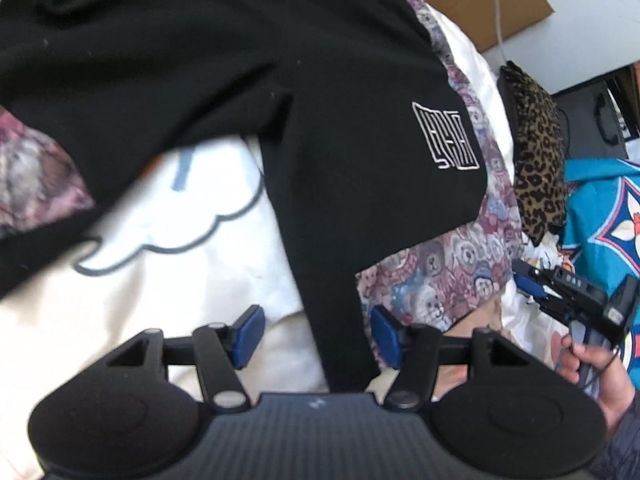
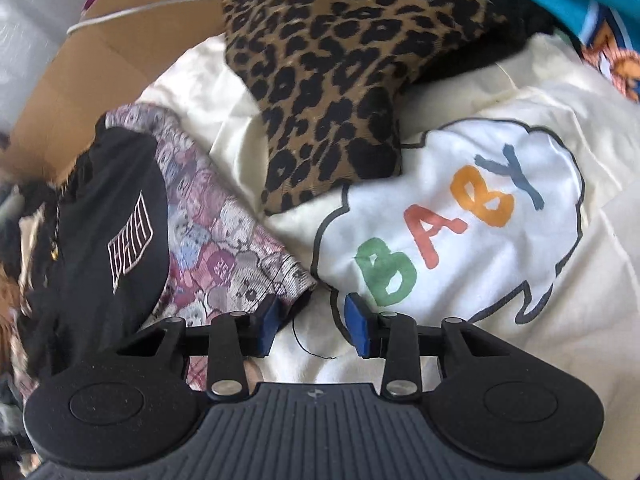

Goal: Fold clothes

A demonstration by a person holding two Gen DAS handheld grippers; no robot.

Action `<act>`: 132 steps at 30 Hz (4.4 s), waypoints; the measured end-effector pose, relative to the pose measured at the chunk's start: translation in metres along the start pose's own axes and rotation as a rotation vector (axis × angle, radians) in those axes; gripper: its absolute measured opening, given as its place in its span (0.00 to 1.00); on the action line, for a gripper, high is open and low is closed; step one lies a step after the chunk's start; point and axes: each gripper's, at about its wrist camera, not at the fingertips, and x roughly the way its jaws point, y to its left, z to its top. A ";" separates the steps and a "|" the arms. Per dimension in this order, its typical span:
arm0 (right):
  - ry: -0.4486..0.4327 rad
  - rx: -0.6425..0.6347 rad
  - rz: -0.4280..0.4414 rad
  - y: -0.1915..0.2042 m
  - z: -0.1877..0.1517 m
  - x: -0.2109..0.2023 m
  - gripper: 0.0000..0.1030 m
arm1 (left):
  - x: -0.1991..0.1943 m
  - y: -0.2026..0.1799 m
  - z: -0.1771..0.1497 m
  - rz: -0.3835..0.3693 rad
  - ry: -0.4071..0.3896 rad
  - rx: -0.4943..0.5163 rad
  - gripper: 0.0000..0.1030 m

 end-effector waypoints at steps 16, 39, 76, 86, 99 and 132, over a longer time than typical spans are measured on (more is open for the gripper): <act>-0.051 0.047 -0.019 0.003 0.007 0.003 0.40 | 0.000 0.007 -0.002 0.032 0.029 0.004 0.02; -0.089 -0.103 -0.056 0.032 0.002 0.009 0.36 | 0.006 -0.007 -0.006 0.005 0.043 0.017 0.02; -0.097 -0.144 -0.081 0.023 0.016 -0.010 0.02 | 0.018 -0.009 -0.015 -0.124 0.078 -0.004 0.01; -0.039 -0.140 -0.165 0.016 0.018 -0.004 0.14 | 0.020 -0.002 -0.016 -0.060 0.131 0.042 0.14; -0.030 -0.052 -0.039 0.061 0.038 -0.093 0.70 | -0.072 -0.009 -0.004 0.172 0.012 0.087 0.59; -0.064 -0.268 0.031 0.228 0.100 -0.303 0.99 | -0.351 0.044 0.027 0.336 -0.289 -0.088 0.88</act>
